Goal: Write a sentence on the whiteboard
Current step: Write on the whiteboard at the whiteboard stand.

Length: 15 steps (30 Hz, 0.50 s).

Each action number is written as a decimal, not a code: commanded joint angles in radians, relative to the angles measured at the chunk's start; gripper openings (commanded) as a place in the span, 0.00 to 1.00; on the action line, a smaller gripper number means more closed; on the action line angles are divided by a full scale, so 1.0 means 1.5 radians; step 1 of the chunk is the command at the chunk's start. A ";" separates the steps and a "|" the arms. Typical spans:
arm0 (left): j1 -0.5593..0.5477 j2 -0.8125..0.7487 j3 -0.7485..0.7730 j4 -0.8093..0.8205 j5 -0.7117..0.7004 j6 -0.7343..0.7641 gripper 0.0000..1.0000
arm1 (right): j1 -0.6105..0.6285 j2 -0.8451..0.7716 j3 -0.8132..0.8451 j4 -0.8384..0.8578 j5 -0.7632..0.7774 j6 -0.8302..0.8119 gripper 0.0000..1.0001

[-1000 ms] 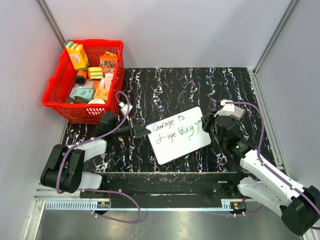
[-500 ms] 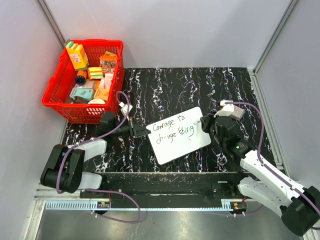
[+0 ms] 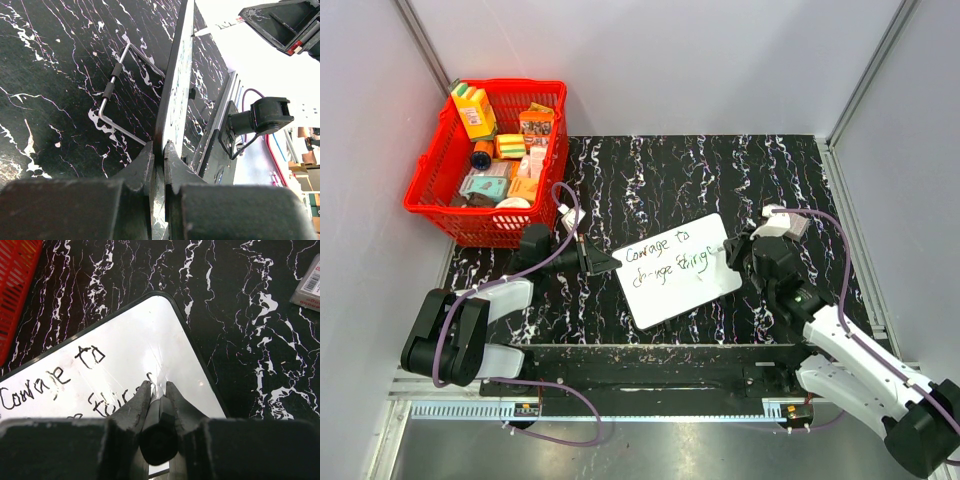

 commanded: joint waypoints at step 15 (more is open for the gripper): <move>0.001 0.016 0.008 0.002 -0.071 0.087 0.00 | -0.001 -0.005 -0.017 0.010 -0.067 0.031 0.00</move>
